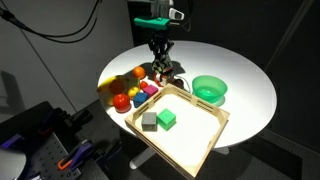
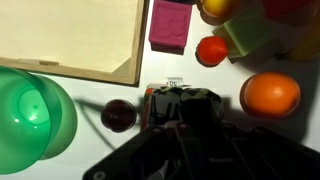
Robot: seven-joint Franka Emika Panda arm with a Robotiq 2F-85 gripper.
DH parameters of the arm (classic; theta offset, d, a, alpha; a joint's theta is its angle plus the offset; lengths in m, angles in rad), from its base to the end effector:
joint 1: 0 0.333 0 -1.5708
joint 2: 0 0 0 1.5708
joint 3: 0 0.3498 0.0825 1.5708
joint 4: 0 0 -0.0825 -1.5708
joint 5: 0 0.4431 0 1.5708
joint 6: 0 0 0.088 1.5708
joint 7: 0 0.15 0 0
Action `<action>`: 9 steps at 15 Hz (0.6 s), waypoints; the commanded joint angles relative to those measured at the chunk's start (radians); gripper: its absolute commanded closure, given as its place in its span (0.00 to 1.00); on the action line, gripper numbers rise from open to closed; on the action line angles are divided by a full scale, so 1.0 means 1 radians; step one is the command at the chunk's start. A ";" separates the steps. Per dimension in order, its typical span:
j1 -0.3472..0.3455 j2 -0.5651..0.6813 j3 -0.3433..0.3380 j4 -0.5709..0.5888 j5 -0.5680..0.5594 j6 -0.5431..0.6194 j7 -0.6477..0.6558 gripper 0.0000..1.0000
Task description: Pick up the block with the letter a on it and put it in the tray
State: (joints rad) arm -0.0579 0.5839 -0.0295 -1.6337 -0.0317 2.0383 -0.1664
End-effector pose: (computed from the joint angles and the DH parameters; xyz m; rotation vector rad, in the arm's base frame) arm 0.7220 -0.0646 0.2151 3.1041 0.1542 -0.2855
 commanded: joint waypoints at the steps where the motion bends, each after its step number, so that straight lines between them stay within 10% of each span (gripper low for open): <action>1: -0.014 -0.018 0.005 0.027 -0.008 -0.027 -0.020 0.97; 9: -0.023 -0.064 0.002 0.011 -0.003 -0.017 -0.021 0.96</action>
State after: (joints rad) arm -0.0672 0.5444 -0.0314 -1.6184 -0.0317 2.0383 -0.1664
